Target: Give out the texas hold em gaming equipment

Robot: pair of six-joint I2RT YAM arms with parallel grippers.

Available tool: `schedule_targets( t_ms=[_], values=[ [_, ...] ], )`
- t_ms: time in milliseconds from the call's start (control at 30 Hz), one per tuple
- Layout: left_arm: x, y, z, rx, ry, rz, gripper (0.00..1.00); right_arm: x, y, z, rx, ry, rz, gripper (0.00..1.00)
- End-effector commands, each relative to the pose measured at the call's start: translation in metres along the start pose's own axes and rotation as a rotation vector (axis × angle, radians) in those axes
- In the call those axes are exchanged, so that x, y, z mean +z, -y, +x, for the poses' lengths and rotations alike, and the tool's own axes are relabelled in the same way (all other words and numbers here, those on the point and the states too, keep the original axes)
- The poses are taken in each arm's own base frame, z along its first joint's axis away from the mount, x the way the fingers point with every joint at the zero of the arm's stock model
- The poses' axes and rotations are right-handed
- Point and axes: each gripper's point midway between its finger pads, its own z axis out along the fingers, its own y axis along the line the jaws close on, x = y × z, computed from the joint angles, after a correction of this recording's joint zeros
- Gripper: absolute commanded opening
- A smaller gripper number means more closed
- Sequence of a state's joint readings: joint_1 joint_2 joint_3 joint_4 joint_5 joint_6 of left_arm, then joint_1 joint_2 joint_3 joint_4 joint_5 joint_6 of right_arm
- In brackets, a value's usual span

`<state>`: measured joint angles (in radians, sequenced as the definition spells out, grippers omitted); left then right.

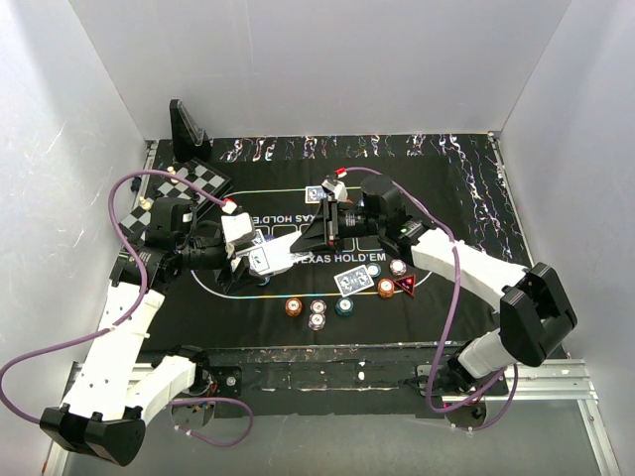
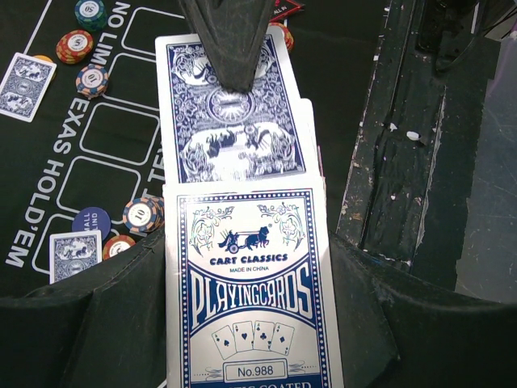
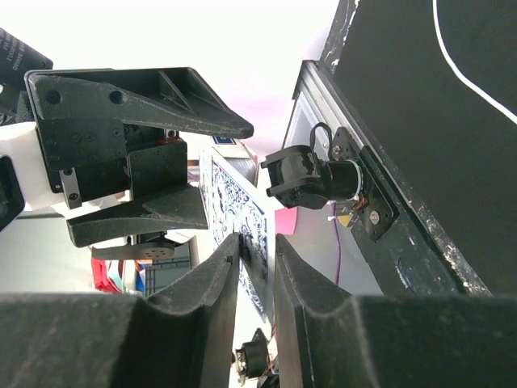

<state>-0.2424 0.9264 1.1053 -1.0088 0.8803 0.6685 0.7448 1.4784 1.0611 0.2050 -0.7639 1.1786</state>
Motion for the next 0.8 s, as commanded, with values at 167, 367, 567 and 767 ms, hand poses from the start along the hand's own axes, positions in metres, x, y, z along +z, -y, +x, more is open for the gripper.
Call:
schedule_targets(
  t_ms=[167,367,567,767],
  values=[
    [-0.004,0.003,-0.019,0.05,0.064,0.008,0.14,-0.024,0.0,-0.007,-0.023,0.048,0.008,0.14],
    [-0.004,0.004,-0.017,0.053,0.064,0.006,0.13,-0.042,-0.007,-0.022,-0.036,0.095,0.008,0.03],
    [-0.004,0.005,-0.015,0.052,0.059,0.005,0.13,-0.06,-0.017,-0.049,-0.059,0.154,0.004,0.01],
    [-0.006,0.007,-0.015,0.053,0.059,0.005,0.13,-0.041,-0.002,-0.09,-0.034,0.145,0.012,0.01]
  ],
)
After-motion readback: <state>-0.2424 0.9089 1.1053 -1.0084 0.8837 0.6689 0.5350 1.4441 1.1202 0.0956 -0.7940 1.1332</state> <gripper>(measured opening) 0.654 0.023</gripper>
